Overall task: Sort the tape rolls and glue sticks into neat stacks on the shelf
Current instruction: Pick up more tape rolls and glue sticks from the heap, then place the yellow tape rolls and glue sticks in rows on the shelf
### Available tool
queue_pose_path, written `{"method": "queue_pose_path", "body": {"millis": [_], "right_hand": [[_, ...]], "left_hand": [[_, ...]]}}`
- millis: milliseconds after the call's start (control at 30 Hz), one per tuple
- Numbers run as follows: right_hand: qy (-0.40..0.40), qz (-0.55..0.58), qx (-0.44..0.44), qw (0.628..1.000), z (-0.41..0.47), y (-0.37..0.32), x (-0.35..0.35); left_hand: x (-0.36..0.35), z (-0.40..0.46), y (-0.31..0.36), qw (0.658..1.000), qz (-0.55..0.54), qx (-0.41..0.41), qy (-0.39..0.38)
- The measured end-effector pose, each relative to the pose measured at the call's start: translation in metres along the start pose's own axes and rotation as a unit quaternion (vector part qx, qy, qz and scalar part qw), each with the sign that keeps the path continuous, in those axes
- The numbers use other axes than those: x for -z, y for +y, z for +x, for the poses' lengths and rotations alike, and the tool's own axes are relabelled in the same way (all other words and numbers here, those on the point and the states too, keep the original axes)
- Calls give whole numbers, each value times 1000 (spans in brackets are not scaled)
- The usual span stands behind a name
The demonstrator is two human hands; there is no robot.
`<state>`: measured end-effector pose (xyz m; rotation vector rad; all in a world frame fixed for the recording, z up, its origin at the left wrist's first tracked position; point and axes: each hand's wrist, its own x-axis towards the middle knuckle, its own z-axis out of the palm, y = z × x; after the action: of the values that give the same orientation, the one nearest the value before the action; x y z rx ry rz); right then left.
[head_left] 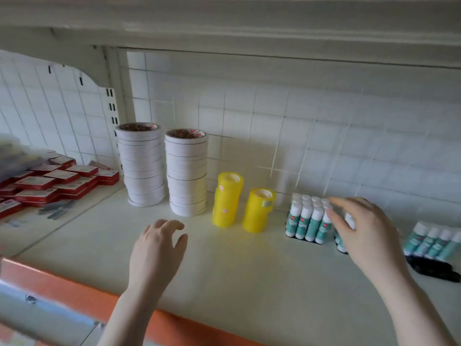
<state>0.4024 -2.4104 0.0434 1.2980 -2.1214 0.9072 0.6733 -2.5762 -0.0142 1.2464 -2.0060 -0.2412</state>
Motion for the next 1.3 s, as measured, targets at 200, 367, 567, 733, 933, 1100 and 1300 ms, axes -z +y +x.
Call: {"method": "queue_pose_path", "body": {"millis": [200,367,567,733,933,1100,1300], "right_hand": [[59,-92,-67,992,-89,96,76],[85,-146,-101,980,-142,187,151],[98,-195,-108,970,-187,296,242],[116,-230,-164,952,-230,374,308],[140,-283,-244,917,-278,471,373],[154,-320,-254,900,-296,558,422],[147,-333,-284,887,-306,661,486]], "left_hand": [[-27,-50,103,997,-30,-63,-29],[-60,-112,211,992,-58,-97,-55],[-101,-196,355,984,-96,-120,-90],[-134,-256,464,963,-134,-185,-141],[-179,-304,581,931,-171,-266,-181],[-230,-345,674,915,-187,-288,-211],[-281,-383,781,897,-192,-311,-249]]}}
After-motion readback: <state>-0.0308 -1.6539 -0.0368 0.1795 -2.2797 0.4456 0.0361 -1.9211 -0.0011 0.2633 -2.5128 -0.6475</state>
